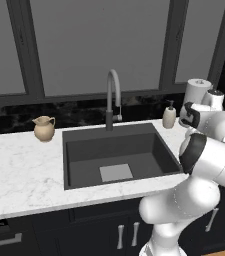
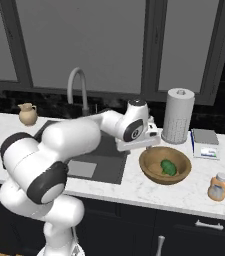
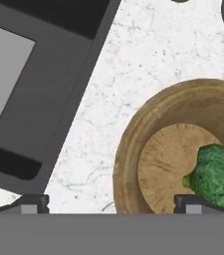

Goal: Pick the broccoli from the sink and place it in the bowl. Then pick the bowl and place it in the microwave. Then close the microwave door and press the start button.

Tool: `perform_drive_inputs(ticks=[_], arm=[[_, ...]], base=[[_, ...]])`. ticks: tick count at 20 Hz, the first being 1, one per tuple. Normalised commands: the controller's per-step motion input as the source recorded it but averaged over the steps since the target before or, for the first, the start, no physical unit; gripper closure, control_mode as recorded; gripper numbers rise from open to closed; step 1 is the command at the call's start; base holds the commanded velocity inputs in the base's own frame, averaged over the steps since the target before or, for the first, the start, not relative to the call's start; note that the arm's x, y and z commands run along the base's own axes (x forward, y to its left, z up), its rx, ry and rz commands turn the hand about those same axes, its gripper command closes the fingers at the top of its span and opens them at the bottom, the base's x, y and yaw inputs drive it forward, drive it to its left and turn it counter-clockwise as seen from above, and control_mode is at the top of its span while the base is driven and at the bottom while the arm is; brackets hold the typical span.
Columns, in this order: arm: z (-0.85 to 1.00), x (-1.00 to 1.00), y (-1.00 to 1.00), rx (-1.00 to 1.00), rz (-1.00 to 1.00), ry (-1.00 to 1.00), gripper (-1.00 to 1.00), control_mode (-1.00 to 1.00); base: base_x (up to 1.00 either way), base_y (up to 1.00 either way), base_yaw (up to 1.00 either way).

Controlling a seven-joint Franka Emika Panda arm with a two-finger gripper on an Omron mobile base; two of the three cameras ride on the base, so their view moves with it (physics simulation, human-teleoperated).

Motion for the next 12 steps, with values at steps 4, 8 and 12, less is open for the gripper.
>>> perform_drive_inputs(ticks=[4, 8, 12], arm=[[-0.16, 0.31, -0.09, 0.0, 0.0, 0.01, -1.0, -1.0], [-0.28, 0.28, -0.15, 0.0, 0.0, 0.04, -1.0, -1.0], [-0.31, 0.3, -0.04, 0.0, 0.0, 0.05, -1.0, -1.0]], base=[[0.0, 0.0, 0.0], [0.0, 0.0, 0.0], [0.0, 0.0, 0.0]])
